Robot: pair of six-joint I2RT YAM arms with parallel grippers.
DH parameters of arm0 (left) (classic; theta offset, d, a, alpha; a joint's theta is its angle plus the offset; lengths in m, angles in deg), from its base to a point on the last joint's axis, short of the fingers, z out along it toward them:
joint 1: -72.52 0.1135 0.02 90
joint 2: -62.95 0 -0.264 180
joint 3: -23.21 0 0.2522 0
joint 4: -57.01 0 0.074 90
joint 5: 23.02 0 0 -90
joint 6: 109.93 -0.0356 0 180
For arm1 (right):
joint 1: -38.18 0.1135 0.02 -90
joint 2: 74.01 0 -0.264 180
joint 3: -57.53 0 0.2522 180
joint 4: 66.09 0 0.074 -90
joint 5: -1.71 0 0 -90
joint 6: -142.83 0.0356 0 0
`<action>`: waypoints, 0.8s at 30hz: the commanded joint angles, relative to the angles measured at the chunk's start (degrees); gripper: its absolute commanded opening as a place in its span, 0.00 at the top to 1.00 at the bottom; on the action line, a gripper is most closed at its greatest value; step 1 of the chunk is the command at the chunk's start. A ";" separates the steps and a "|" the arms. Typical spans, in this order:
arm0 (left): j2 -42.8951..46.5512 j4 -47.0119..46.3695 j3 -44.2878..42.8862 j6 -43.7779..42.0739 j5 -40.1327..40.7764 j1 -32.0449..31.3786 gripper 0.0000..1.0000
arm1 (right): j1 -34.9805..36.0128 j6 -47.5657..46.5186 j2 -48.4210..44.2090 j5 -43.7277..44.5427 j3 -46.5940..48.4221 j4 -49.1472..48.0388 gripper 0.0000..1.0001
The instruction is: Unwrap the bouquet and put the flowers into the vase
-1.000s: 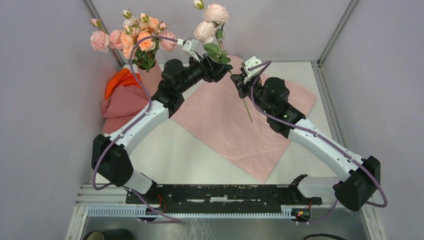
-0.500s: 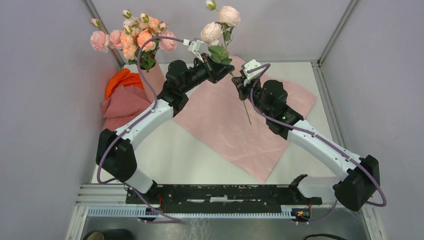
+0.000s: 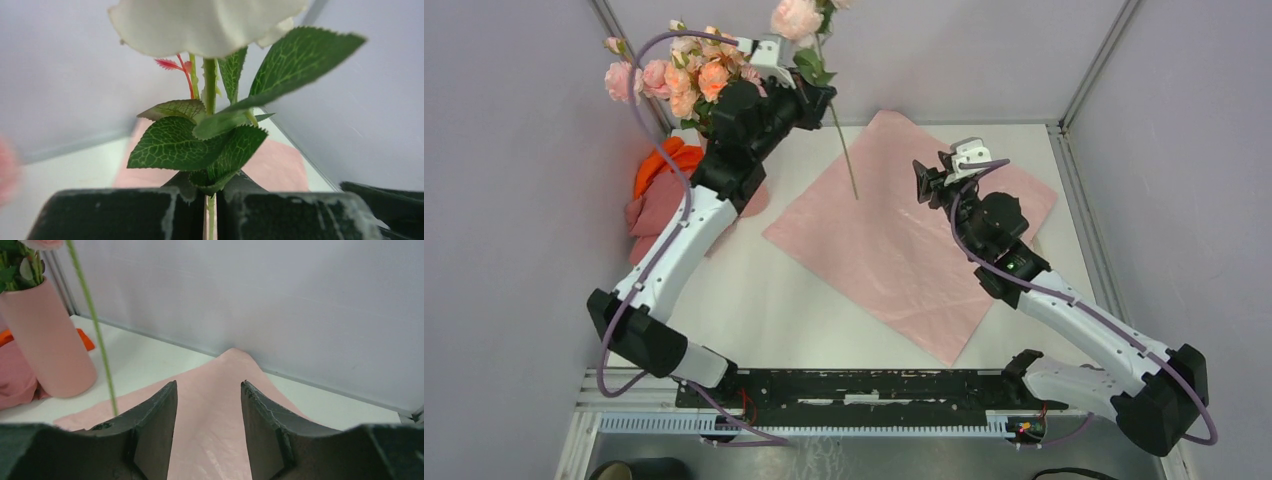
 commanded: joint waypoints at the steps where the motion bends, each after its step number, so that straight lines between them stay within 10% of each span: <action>1: 6.43 4.45 -4.86 -11.54 9.93 4.02 0.98 | -0.11 -0.27 0.94 5.31 0.14 -4.64 0.45; 24: 1.75 0.72 -14.78 -29.09 20.62 20.86 0.98 | -0.58 0.07 11.80 0.72 3.70 -3.89 0.46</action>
